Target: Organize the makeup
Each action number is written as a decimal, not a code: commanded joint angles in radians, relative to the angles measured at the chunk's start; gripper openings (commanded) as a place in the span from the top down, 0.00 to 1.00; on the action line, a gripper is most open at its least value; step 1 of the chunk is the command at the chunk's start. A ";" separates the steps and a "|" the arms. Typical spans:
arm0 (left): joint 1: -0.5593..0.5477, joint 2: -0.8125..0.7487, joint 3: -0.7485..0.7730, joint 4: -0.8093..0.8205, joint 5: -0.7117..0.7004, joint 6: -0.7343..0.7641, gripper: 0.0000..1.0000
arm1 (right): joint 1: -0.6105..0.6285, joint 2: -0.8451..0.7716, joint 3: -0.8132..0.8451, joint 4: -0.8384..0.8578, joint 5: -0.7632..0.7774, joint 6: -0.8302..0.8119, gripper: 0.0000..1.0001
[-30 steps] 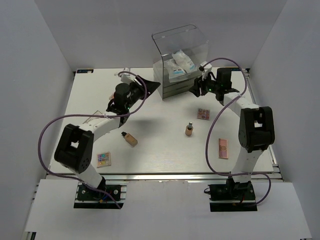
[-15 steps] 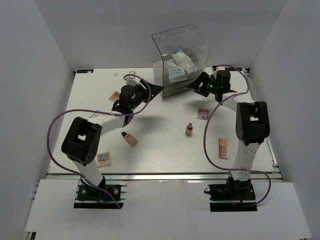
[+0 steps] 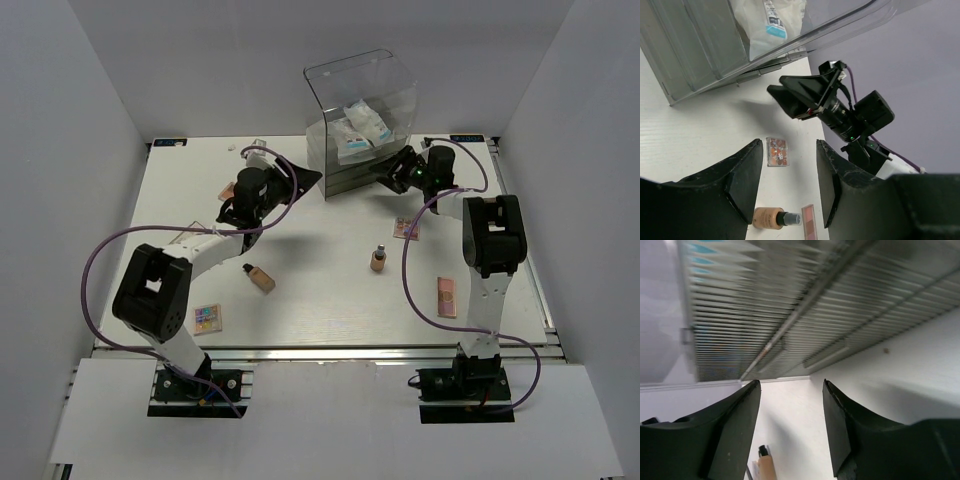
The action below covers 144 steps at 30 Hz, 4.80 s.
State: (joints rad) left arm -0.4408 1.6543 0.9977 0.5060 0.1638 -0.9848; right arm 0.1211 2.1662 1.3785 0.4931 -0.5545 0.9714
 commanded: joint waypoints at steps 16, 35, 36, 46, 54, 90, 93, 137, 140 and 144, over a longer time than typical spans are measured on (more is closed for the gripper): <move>-0.004 -0.091 0.030 -0.122 -0.038 0.064 0.43 | 0.009 0.104 0.154 0.160 -0.053 0.044 0.56; -0.003 -0.162 -0.001 -0.204 -0.098 0.090 0.42 | 0.005 0.067 0.008 0.344 -0.079 0.107 1.00; -0.003 -0.171 -0.020 -0.210 -0.104 0.090 0.42 | 0.003 0.057 -0.034 0.352 -0.081 0.110 1.00; -0.004 -0.315 -0.159 -0.250 -0.182 0.087 0.38 | -0.003 0.038 -0.040 0.383 -0.099 0.133 0.66; -0.004 -0.335 -0.174 -0.265 -0.207 0.083 0.38 | 0.003 0.107 0.060 0.358 -0.085 0.153 0.49; -0.004 -0.232 -0.086 -0.290 -0.193 0.081 0.39 | 0.032 0.208 0.153 0.472 0.021 0.276 0.89; -0.004 -0.244 -0.105 -0.284 -0.204 0.075 0.39 | 0.032 0.190 0.131 0.479 0.021 0.276 0.92; -0.012 -0.519 -0.314 -1.017 -0.492 -0.166 0.25 | -0.038 -0.251 -0.242 0.026 -0.183 -0.377 0.24; -0.018 -0.449 -0.271 -1.070 -0.498 -0.166 0.25 | -0.040 -0.316 -0.223 -0.142 -0.147 -0.628 0.24; -0.030 -0.346 -0.214 -1.146 -0.500 -0.175 0.25 | -0.055 -0.397 -0.245 -0.220 -0.061 -0.842 0.20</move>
State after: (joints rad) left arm -0.4576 1.2678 0.7208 -0.5533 -0.3130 -1.1450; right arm 0.0841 1.8408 1.1175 0.3912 -0.6720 0.4126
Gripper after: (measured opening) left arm 0.754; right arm 0.792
